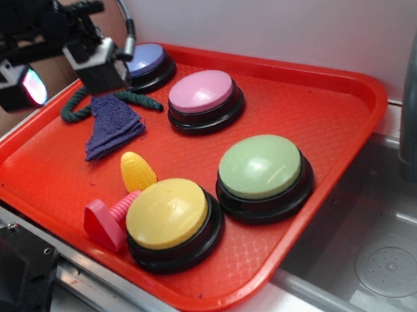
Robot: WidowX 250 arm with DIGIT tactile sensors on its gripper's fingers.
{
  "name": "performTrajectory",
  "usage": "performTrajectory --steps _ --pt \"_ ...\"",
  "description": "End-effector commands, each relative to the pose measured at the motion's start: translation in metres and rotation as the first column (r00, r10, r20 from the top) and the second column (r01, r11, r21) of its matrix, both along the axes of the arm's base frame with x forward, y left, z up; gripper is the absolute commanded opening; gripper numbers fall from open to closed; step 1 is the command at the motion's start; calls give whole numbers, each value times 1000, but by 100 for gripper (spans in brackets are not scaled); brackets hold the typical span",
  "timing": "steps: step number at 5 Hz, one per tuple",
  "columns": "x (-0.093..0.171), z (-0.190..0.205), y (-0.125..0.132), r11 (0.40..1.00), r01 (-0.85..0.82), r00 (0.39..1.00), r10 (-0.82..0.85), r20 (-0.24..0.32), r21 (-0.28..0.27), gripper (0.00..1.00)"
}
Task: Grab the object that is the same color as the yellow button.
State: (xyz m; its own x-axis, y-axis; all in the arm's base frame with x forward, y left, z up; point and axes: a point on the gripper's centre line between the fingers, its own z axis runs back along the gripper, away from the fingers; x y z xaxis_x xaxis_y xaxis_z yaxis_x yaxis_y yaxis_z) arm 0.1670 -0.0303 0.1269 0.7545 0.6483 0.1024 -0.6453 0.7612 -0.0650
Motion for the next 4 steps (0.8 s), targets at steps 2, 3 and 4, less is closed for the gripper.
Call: performTrajectory --steps 2,3,4 --pt "26 -81 10 988 -154 988 154 -1 -19 100" --pt "29 -97 11 987 -161 987 161 -21 -12 100" --pt "29 -105 9 987 -161 987 161 -24 -11 100"
